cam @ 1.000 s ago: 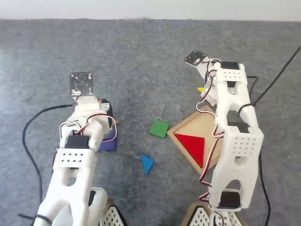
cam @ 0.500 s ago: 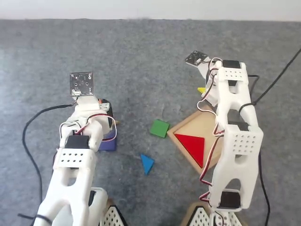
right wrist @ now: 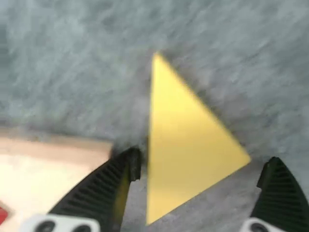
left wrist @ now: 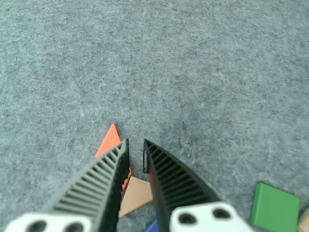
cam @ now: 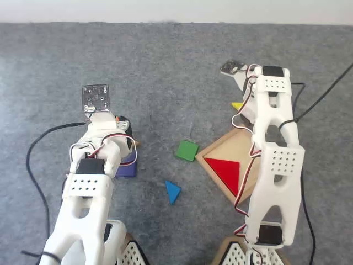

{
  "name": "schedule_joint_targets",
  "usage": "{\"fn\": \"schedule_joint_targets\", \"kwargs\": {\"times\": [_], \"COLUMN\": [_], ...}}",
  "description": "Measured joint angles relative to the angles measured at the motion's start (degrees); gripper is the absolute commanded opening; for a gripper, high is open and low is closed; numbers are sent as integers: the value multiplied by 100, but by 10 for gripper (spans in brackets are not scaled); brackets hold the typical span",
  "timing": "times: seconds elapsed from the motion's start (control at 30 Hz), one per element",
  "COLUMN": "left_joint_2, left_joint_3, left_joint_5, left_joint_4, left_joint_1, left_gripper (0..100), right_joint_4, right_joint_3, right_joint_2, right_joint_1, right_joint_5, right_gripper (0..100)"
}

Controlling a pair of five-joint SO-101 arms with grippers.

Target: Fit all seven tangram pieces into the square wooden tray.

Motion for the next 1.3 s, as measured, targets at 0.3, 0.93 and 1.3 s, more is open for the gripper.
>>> {"fn": "schedule_joint_targets", "kwargs": {"times": [0.3,0.93,1.3], "left_joint_2": [0,0,0], "left_joint_3": [0,0,0], "left_joint_5": [0,0,0], "left_joint_4": [0,0,0], "left_joint_1": [0,0,0], "left_gripper": [47,47,47], "right_joint_4": [0,273,782], "right_joint_3": [-1266,-1635,-1538], "right_joint_2": [765,976,642], "right_joint_1": [9,18,308], "right_joint_5": [-26,-79,-448], "right_gripper": [378,185,188]}}
